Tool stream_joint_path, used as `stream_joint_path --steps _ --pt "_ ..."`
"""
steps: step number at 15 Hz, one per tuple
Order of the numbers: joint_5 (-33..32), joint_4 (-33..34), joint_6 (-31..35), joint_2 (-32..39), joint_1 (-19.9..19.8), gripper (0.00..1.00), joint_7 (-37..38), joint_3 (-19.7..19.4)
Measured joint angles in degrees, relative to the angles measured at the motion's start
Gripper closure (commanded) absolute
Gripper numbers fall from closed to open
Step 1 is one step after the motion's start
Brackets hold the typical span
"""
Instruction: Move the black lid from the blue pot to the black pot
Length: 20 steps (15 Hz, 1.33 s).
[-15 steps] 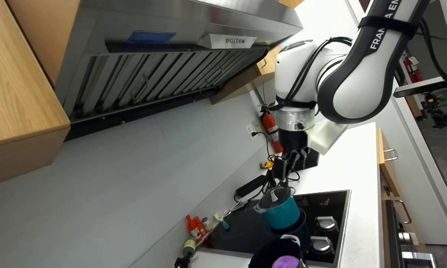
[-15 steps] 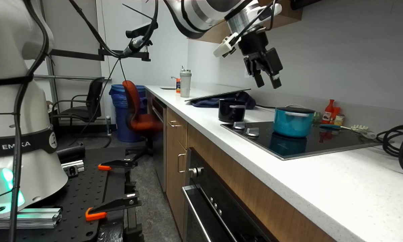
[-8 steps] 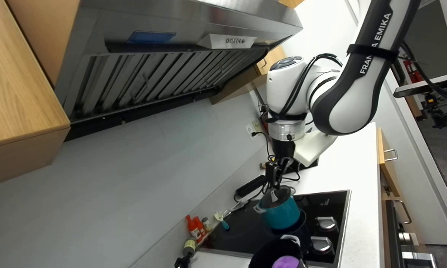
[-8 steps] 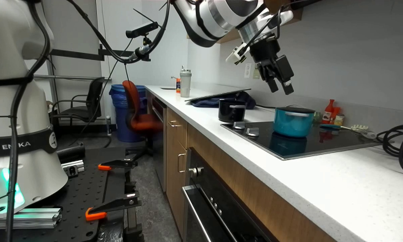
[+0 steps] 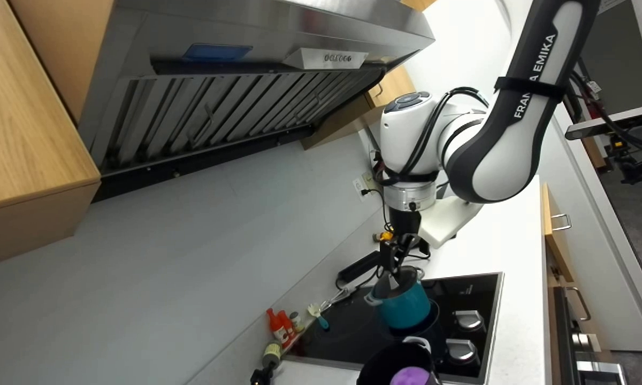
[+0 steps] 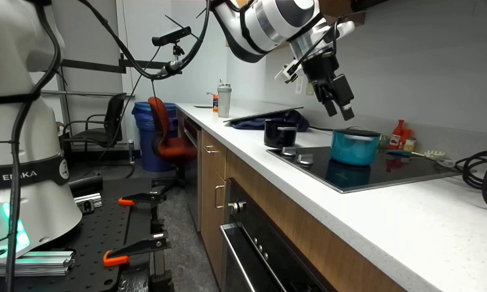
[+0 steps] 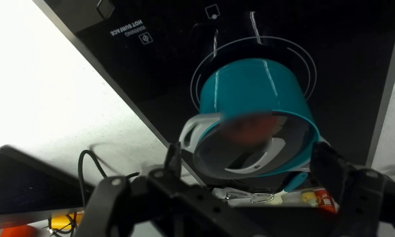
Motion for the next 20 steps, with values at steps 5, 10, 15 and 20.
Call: stream_joint_path --steps 5,10,15,20 --pt "0.00 -0.05 0.00 0.04 0.00 0.00 0.00 0.00" --pt "0.00 0.76 0.00 0.89 0.03 0.00 0.93 0.01" --pt "-0.31 4.35 0.00 3.30 0.27 0.00 5.67 -0.31" --pt "-2.80 6.87 -0.08 6.00 1.27 0.00 11.85 -1.36"
